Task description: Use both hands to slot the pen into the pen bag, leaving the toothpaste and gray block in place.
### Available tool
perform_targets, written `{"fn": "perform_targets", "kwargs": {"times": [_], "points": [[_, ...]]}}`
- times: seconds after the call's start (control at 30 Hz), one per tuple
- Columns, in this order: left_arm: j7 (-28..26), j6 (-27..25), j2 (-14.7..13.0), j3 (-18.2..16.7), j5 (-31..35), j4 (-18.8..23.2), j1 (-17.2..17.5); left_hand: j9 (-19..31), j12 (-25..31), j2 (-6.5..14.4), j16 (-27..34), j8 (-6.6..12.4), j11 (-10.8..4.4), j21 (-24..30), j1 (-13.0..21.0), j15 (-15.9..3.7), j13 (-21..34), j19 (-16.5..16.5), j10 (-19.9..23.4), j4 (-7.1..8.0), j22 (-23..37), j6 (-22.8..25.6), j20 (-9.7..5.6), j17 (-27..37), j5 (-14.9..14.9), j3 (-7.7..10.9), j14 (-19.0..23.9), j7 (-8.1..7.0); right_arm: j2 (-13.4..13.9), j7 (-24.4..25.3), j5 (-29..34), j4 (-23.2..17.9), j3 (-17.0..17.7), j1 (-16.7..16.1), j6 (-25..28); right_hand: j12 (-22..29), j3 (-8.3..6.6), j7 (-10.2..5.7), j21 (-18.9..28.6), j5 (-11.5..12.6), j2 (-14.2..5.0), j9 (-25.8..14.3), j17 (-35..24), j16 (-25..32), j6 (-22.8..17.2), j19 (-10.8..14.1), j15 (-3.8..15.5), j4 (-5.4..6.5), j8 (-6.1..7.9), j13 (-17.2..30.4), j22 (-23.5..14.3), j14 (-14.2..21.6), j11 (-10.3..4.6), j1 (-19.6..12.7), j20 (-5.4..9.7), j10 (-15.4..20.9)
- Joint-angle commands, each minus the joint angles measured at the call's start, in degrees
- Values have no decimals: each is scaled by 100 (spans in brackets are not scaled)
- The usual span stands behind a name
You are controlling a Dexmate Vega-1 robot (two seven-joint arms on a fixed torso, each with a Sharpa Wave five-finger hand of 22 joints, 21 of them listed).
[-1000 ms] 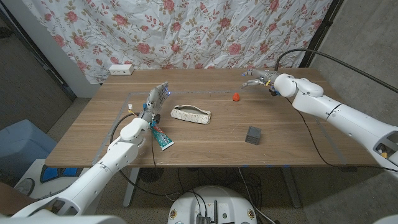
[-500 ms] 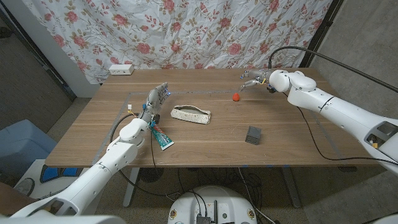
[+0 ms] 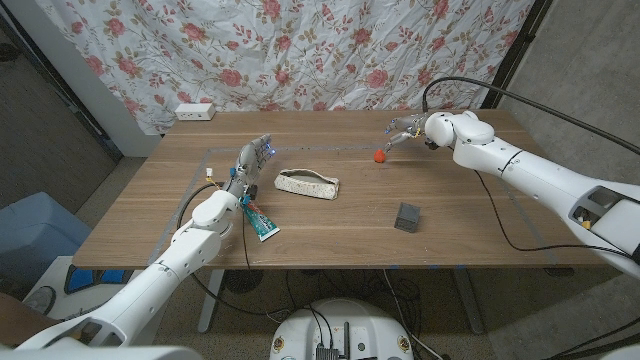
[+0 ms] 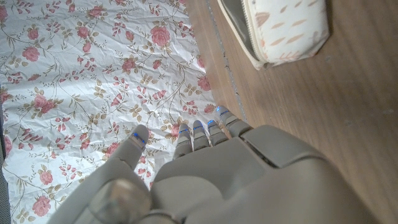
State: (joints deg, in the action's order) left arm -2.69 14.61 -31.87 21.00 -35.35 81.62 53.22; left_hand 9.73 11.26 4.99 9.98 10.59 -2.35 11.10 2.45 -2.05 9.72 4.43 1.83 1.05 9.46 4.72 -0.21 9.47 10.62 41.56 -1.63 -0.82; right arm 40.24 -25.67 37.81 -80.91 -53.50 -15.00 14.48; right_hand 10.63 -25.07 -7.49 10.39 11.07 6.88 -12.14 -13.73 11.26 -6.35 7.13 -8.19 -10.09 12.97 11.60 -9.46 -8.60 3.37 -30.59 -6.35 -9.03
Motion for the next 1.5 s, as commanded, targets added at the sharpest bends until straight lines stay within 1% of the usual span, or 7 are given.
{"fn": "perform_targets", "kwargs": {"times": [0.03,0.37,0.8,1.1,1.27,1.3,1.5], "points": [[-20,-112,-19,19,-3,21,-36,20,-7,417,17,-11,13,7,-5,-38,29,54,50,-13,33,59,4,12,21,51,26,16,-192,-221,254,301,-242,173,38,26,-9,-67,27,-2,-24,-38,-22,48,-49,14,-29,22,64,19,-25,11,10,-30,-33,-45],[17,-156,-21,32,-27,-9,-63,21,-10,417,15,-12,15,4,-11,-39,30,59,55,-13,34,67,2,13,20,60,31,22,-267,-214,359,331,-342,166,68,61,-19,-126,43,-4,-24,-64,-29,85,-161,45,-10,26,138,21,-25,60,-53,-90,-39,7],[46,-217,-62,35,-56,31,-36,21,-17,415,13,-18,21,2,-17,-34,30,63,53,-14,34,60,9,14,18,71,35,21,-399,-176,479,449,-490,179,51,97,-42,-172,54,-4,-44,-88,-36,124,-304,79,13,24,227,22,-26,126,-74,-180,-43,88],[51,-245,-60,51,-74,57,-7,22,-20,416,14,-18,17,1,-23,-29,31,68,52,-11,34,61,15,15,18,78,40,22,-452,74,585,534,-538,147,37,126,-54,-220,75,-11,-52,-109,-44,169,-469,149,50,26,323,22,-27,216,-91,-253,-33,173],[54,-241,-55,59,-70,54,-5,22,-16,416,14,-18,18,-1,-27,-26,31,67,66,-9,34,62,17,16,17,82,43,25,-461,240,626,574,-551,128,-11,158,-78,-274,100,-21,-77,-127,-52,228,-713,260,112,24,455,19,-27,352,-130,-361,2,293],[44,-243,-56,59,-67,59,-2,22,-16,415,14,-18,20,-1,-28,-25,31,68,68,-8,34,62,17,16,17,82,44,22,-462,277,624,574,-542,115,-10,160,-85,-318,109,-25,-81,-129,-54,244,-791,303,135,20,494,18,-26,392,-144,-401,21,314],[34,-244,-59,58,-65,68,10,22,-12,413,15,-16,43,-2,-31,-14,32,70,86,-8,35,70,19,15,16,87,50,25,-469,465,646,589,-529,57,2,195,-104,-337,140,-44,-81,-128,-59,299,-1034,488,205,8,621,13,-22,542,-172,-555,129,483]]}}
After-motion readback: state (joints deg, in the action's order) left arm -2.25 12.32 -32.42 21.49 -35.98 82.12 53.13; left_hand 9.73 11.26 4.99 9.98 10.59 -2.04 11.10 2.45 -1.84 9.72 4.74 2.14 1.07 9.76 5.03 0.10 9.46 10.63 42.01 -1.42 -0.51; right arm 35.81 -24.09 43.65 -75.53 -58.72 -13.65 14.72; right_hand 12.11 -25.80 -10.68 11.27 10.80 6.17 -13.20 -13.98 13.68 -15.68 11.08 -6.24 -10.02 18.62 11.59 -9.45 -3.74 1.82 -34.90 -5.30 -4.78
